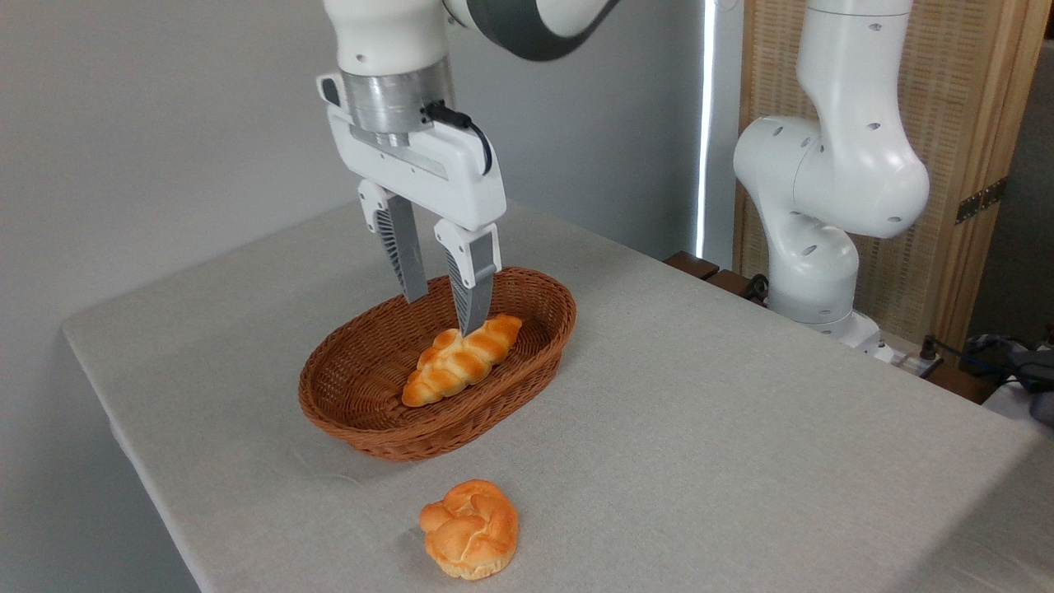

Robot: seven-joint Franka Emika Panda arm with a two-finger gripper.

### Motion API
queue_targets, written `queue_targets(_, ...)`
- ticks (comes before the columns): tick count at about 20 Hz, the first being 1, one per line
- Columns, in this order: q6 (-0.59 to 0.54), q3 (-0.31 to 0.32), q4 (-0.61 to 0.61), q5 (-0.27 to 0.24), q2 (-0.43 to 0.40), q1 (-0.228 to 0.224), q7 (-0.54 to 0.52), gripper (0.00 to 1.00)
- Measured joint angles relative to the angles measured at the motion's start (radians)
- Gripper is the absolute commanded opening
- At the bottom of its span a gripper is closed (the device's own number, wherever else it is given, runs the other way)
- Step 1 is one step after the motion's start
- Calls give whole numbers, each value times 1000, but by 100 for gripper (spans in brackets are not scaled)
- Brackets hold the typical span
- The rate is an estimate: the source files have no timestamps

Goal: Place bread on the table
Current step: 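Lower the open gripper into the wicker basket over the braided roll, then close the gripper fingers around the braided bread roll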

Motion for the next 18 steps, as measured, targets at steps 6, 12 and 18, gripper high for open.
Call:
queue_targets(6, 193, -89, -216, -52, -58, -4, 0, 100)
queue_targets(12, 272, -107, -294, -77, -57, -10, 0, 100)
queue_targets(18, 327, -120, -336, -102, -56, -12, 0, 100)
